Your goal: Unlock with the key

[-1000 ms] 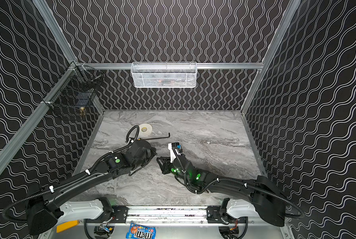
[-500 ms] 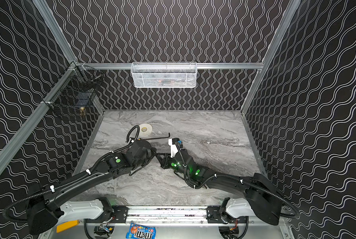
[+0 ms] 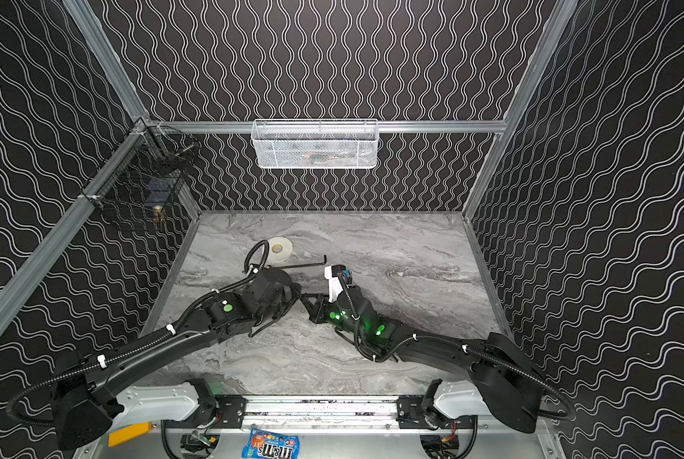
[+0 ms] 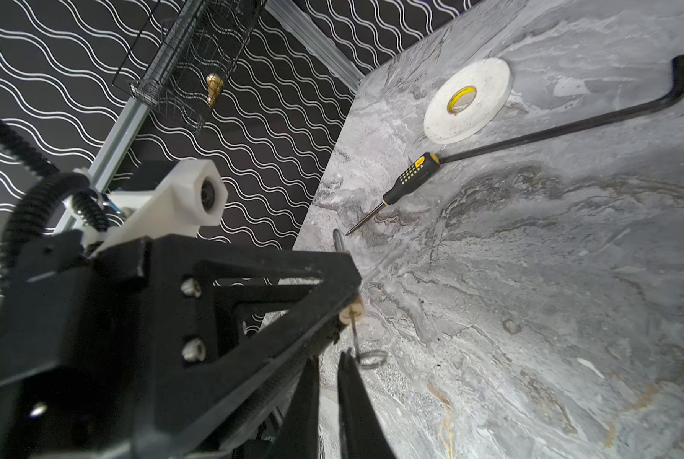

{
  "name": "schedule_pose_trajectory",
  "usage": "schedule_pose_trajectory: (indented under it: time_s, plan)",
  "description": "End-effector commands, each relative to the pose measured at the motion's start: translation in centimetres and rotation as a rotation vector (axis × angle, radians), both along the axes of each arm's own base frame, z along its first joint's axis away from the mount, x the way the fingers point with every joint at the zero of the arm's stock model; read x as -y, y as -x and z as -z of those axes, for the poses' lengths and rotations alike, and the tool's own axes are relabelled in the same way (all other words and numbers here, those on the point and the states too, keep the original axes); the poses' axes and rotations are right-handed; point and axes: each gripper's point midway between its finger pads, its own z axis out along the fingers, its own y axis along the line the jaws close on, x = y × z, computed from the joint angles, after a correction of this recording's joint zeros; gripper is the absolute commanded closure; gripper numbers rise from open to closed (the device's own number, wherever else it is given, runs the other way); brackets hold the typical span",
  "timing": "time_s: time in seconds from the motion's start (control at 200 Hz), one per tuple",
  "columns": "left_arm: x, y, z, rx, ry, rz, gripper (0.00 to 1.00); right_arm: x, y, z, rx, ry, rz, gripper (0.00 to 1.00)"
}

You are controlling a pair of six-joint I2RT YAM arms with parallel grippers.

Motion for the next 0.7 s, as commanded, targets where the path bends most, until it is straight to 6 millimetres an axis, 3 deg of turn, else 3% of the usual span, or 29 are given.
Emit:
schedule_pose_trajectory:
  time_s: [0.0, 0.3, 0.505, 0.696]
  plan:
    - [0.1, -0.4, -0.8, 0.032, 0.005, 0.004, 1.0, 0.5, -0.4, -0.1, -0.001, -0.006, 0.037, 0.85]
    - [0.6, -0.4, -0.7, 0.026, 0.016, 0.019, 1.0, -0.7, -0.4, 0.2, -0.007, -0.008, -0.003, 0.87]
    - [0.6, -0.2, -0.9, 0.022, 0.02, 0.03, 1.0, -0.8, -0.5, 0.0, -0.001, -0.016, -0.001, 0.94]
    - [2.0, 0.5, -1.5, 0.014, 0.058, 0.107, 1.0, -0.7, -0.8, -0.6, 0.024, -0.012, 0.01, 0.98]
